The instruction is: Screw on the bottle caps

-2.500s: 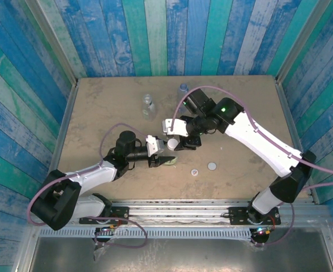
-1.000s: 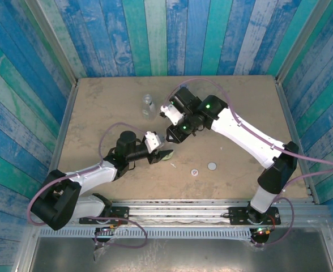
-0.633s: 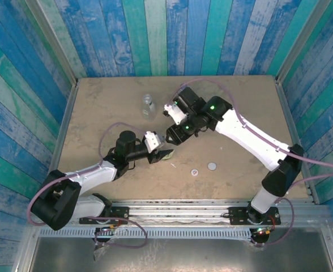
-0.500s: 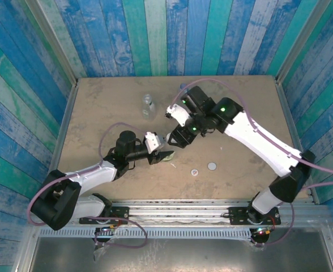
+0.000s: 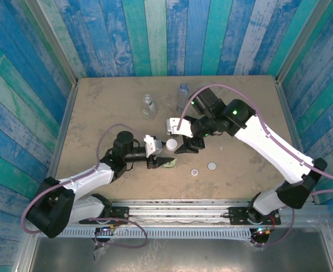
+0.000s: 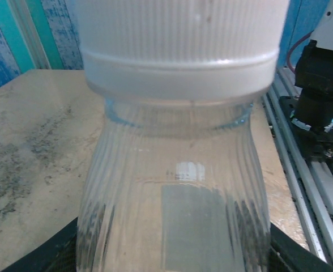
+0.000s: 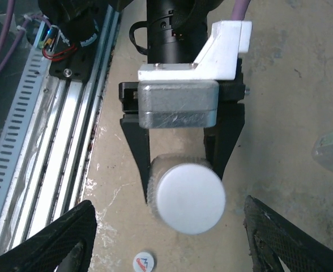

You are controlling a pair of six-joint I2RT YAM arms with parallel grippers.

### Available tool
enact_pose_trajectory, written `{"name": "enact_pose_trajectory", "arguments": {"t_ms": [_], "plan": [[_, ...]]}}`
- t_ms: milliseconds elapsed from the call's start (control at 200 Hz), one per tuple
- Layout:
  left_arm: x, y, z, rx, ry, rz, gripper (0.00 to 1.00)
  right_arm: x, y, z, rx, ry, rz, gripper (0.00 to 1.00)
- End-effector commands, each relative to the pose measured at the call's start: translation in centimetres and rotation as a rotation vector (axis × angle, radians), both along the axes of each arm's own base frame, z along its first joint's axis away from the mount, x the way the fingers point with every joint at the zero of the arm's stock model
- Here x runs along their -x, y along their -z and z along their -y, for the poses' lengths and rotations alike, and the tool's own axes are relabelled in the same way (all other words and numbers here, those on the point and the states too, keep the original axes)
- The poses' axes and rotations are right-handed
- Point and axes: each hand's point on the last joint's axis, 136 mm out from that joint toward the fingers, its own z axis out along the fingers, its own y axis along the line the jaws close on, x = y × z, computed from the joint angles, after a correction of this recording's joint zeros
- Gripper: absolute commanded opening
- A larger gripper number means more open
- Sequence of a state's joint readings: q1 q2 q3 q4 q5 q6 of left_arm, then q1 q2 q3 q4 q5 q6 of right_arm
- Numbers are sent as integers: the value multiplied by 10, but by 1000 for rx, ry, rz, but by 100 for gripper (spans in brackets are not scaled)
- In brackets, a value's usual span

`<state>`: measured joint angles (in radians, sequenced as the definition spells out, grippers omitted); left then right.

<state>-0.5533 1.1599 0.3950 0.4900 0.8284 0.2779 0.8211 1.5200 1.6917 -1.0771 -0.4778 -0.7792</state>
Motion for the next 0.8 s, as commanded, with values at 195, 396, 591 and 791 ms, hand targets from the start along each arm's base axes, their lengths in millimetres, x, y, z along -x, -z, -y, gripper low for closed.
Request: {"name": "enact_pose_trajectory", "arguments": {"t_ms": [195,396,591,791], "plan": [[6,-23,1,52,31,23,51,7,13,-4,69,-111,-46,63],[8,-22,4,50,61,4,50,6,21,-8,90,-113,-83,58],[9,-24,4,51,59,-1,50,4,24,-9,110,-112,-98,49],[7,-22,4,47,55,-14,50,5,22,-10,112,-110,-110,36]]}}
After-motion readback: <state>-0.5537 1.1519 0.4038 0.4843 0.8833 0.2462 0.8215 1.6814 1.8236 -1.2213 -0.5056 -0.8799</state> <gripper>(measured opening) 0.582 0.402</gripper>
